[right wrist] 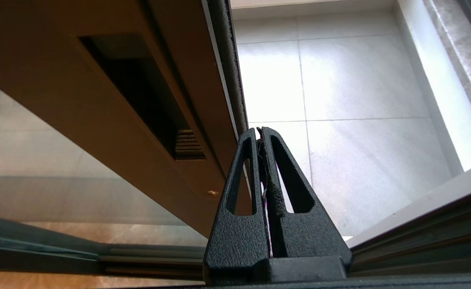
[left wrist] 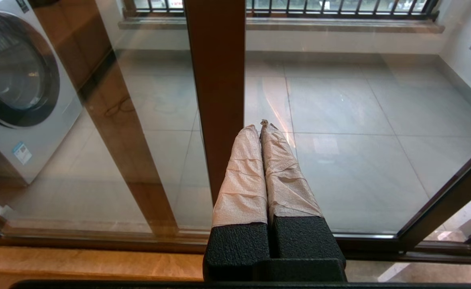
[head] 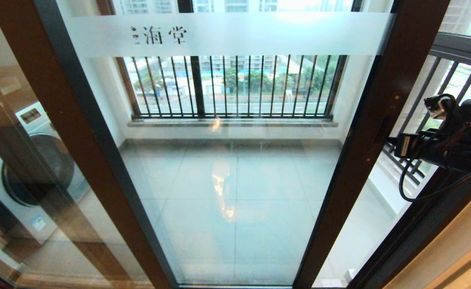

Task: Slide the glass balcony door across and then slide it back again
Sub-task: Open the slid door

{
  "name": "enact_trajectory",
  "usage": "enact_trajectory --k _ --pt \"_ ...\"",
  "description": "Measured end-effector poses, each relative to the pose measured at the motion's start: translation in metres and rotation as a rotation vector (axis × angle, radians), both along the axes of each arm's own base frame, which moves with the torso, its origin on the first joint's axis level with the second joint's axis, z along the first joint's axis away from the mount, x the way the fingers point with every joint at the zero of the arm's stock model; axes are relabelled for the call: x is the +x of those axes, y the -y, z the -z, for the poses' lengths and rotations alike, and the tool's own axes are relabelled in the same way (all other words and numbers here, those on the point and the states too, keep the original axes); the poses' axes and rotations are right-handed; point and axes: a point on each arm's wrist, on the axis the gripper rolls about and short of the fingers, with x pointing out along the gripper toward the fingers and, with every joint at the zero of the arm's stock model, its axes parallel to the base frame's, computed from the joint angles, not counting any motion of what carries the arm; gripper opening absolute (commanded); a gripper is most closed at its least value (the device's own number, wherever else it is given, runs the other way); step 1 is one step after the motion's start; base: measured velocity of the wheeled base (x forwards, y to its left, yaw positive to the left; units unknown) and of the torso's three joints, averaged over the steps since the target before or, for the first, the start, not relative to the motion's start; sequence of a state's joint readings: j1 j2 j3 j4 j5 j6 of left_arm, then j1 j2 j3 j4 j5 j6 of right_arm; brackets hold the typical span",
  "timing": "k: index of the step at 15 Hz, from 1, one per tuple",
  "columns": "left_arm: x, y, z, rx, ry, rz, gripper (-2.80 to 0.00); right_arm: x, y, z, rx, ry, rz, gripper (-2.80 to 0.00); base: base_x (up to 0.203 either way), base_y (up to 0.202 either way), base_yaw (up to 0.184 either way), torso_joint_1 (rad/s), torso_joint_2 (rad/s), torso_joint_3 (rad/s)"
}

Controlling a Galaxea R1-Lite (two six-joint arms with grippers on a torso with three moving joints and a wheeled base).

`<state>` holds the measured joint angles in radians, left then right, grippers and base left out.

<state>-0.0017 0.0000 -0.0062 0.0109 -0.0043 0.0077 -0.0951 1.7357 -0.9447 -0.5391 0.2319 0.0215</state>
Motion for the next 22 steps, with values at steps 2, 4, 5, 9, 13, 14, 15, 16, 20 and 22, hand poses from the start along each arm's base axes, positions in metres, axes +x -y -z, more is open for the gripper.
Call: enact_trajectory --k 2,4,5,9,13,14,15,16,20,22 --pt "0.0 0.0 0.0 0.0 0.0 0.0 -2.8 0.0 -0.003 0.0 0.0 0.002 -0.01 -2.8 0.0 0.0 0.0 0.0 0.0 0.0" --pt "0.0 0.0 0.0 0.0 0.0 0.0 -2.8 0.0 -0.008 0.001 0.0 0.001 -0.024 -2.8 0.0 0.0 0.0 0.0 0.0 0.0" --pt "0.0 0.0 0.0 0.0 0.0 0.0 -2.8 0.0 -0.011 0.001 -0.001 0.003 -0.029 -2.8 0.0 0.0 0.0 0.0 0.0 0.0" --pt "0.0 0.0 0.0 0.0 0.0 0.001 -2.8 0.0 -0.022 0.001 0.005 0.005 -0.033 -2.8 0.0 0.0 0.0 0.0 0.0 0.0" --pt "0.0 0.0 0.0 0.0 0.0 0.001 -2.8 0.0 -0.031 0.001 0.004 0.007 -0.051 -2.8 0.0 0.0 0.0 0.0 0.0 0.0" --pt "0.0 0.0 0.0 0.0 0.0 0.0 -2.8 0.0 -0.033 0.001 0.002 0.007 -0.052 -2.8 0.0 0.0 0.0 0.0 0.0 0.0" --pt "0.0 0.0 0.0 0.0 0.0 0.0 -2.8 0.0 -0.035 0.001 0.001 0.008 -0.055 -2.8 0.0 0.0 0.0 0.0 0.0 0.0" --pt "0.0 0.0 0.0 0.0 0.0 0.001 -2.8 0.0 -0.037 0.001 0.001 0.008 -0.06 -2.8 0.0 0.0 0.0 0.0 0.0 0.0" --pt "0.0 0.0 0.0 0.0 0.0 0.0 -2.8 0.0 -0.043 0.001 -0.001 0.007 -0.067 -2.8 0.0 0.0 0.0 0.0 0.0 0.0" --pt "0.0 0.0 0.0 0.0 0.0 0.0 -2.8 -0.001 -0.047 0.001 0.003 0.005 -0.062 -2.8 0.0 0.0 0.0 0.0 0.0 0.0"
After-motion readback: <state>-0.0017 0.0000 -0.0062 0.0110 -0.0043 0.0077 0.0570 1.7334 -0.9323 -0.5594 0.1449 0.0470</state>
